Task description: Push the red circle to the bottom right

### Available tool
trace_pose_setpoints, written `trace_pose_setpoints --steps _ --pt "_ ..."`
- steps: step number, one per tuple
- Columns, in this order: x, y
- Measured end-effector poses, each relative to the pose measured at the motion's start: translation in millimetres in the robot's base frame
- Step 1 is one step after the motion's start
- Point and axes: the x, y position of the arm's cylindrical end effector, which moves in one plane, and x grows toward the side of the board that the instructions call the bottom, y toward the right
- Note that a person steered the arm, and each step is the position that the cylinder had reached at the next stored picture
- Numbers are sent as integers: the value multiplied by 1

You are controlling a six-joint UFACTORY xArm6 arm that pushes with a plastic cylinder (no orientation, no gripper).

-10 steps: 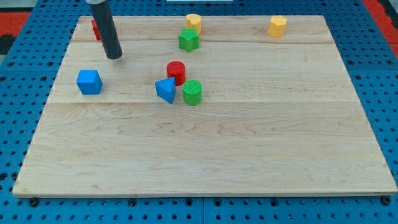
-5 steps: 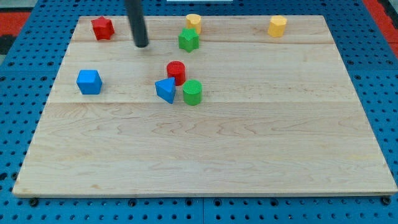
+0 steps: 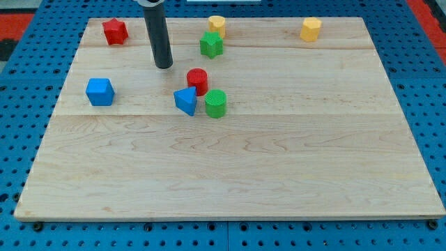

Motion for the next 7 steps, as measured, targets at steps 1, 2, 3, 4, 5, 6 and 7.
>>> trace_pose_setpoints --steps 1,2,3,4,5,6,7 --pt "0 0" --pt "0 0" --pt "2 1" --pt "8 3" --pt "17 3" --pt "11 12" --pt "12 53"
